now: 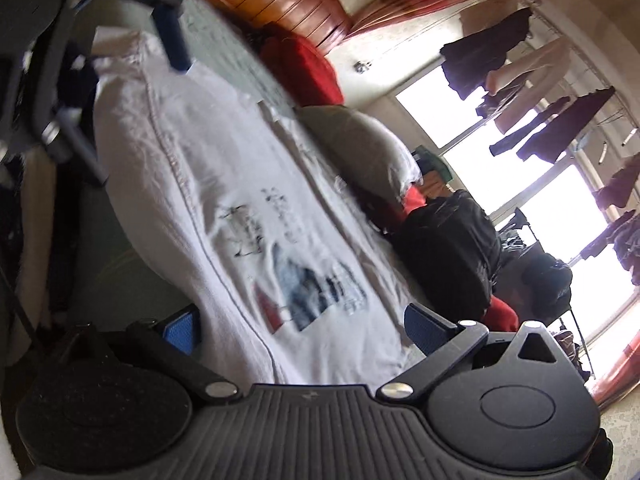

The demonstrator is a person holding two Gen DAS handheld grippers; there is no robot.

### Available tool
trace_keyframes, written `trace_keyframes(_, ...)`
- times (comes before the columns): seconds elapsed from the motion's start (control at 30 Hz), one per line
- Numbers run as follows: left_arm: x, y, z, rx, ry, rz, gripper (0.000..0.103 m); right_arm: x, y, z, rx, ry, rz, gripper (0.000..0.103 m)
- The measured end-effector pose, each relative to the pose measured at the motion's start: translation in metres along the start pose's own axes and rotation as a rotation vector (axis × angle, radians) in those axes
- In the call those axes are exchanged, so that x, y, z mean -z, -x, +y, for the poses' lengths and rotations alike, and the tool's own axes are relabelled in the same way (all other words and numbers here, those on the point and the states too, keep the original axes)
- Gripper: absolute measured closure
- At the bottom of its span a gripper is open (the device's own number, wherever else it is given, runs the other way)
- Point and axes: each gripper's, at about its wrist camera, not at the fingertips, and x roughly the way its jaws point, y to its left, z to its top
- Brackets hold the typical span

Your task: Fold clothes

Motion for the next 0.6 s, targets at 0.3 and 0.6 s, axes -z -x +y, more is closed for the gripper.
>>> trace_keyframes(0.3, 0.000, -0.030, 0.002, -0.128, -0.107, 0.031, 0.000, -0.004, 0.001, -0.019, 0.004, -0.081, -0.020, 0.000)
trace_keyframes(0.6, -0.017, -0.017, 0.033, -0.190, -0.037, -0.019, 0.001, -0.006, 0.004, -0.026, -0.061, -0.137, -0.030, 0.000)
